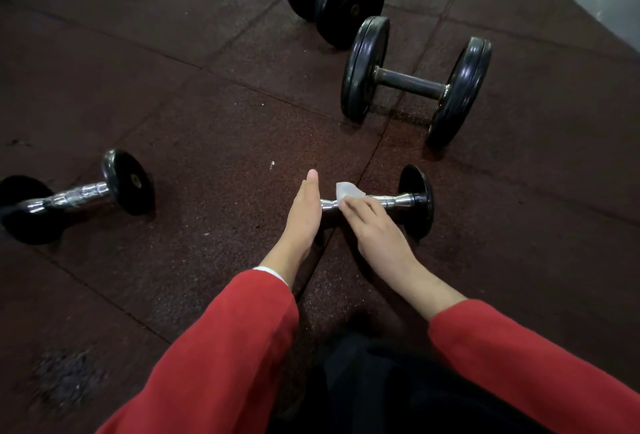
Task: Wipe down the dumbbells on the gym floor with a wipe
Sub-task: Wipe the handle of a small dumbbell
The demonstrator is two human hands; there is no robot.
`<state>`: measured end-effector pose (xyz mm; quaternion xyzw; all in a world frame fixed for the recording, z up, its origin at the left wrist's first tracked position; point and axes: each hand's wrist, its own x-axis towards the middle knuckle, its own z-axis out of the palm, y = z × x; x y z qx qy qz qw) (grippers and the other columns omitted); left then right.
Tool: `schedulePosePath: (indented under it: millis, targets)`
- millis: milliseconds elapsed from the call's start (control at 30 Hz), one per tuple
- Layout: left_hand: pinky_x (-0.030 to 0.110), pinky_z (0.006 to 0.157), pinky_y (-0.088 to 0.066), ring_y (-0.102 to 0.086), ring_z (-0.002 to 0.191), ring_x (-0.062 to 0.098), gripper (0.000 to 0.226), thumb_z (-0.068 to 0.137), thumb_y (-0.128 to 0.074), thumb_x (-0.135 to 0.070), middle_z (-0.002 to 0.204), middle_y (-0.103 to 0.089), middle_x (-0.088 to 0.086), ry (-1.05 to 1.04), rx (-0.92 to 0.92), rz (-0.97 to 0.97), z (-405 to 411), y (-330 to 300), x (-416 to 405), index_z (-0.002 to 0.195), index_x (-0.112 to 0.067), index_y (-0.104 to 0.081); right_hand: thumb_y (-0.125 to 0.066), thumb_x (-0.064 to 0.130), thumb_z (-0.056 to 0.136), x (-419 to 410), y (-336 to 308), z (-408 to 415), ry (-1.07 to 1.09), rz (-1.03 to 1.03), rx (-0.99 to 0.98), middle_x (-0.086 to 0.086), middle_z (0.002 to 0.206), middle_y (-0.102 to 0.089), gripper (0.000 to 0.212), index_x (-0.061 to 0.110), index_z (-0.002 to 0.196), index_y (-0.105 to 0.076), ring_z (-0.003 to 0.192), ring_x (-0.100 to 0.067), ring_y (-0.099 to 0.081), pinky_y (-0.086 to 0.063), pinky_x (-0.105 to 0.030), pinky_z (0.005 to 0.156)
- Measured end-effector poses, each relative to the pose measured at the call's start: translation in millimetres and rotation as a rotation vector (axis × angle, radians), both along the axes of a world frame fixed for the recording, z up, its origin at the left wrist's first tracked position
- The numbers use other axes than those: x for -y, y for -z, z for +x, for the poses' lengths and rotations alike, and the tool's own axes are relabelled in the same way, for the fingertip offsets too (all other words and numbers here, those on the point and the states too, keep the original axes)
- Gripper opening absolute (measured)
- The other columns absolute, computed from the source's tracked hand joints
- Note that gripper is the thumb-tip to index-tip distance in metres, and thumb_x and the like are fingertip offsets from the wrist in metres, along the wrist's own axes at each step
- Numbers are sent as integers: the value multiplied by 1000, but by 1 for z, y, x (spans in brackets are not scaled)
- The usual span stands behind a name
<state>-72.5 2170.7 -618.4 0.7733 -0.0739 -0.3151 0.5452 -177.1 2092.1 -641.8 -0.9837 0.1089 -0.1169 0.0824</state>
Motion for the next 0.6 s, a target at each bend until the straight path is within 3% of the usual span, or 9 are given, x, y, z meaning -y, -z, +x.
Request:
schedulePosePath:
  millis: [100, 267, 367, 433, 467, 533, 600]
  targets:
    - [30, 116, -21, -34, 136, 16, 55, 99, -23, -44, 147, -38, 7, 1, 13, 14, 0, 0, 0, 141, -10, -37, -27, 5, 74, -9, -17, 18, 109, 75, -41, -14, 90, -66, 47, -3, 96, -68, 79, -31, -60, -56, -37, 72]
    - [34, 116, -21, -35, 135, 16, 57, 99, -22, -46, 146, -41, 7, 9, 17, 23, 0, -1, 0, 140, -10, -40, -37, -3, 90, 2, -26, 33, 157, -13, -167, -17, 105, -58, 28, -1, 104, -61, 105, -34, -48, -42, -40, 91]
    - [33, 117, -20, -34, 136, 16, 57, 99, -22, -45, 147, -39, 6, 12, 22, 23, 0, -2, -1, 141, -10, -39, -58, -6, 80, 6, -23, 30, 245, -1, -172, -17, 82, -61, 7, -1, 79, -63, 84, -36, -57, -51, -39, 71]
    - [31, 117, -18, -31, 138, 15, 57, 99, -21, -45, 148, -37, 5, 22, 35, 27, 0, -1, -1, 142, -10, -37, -72, -6, 67, 7, -24, 29, 267, 7, -181, -13, 66, -59, 14, 3, 65, -61, 68, -32, -58, -52, -33, 56]
    - [31, 117, -18, -31, 138, 15, 57, 99, -21, -45, 149, -36, 5, 23, 34, 28, 0, -1, -1, 142, -10, -36, -72, -5, 68, 8, -24, 29, 272, -1, -196, -12, 67, -59, 14, 3, 65, -61, 69, -32, -58, -52, -32, 57]
    - [30, 117, -17, -30, 138, 15, 57, 99, -22, -45, 150, -35, 5, 22, 25, 27, 0, -1, -1, 143, -10, -35, -56, -4, 83, 10, -27, 29, 276, 1, -232, -15, 88, -60, 9, 1, 85, -63, 91, -33, -54, -48, -37, 76]
    - [28, 116, -17, -29, 139, 15, 57, 99, -21, -45, 150, -34, 4, 23, 24, 34, 0, -2, -1, 142, -11, -34, -39, 1, 94, 17, -26, 28, 314, 10, -231, -14, 107, -56, 23, 1, 103, -60, 108, -31, -46, -40, -36, 90]
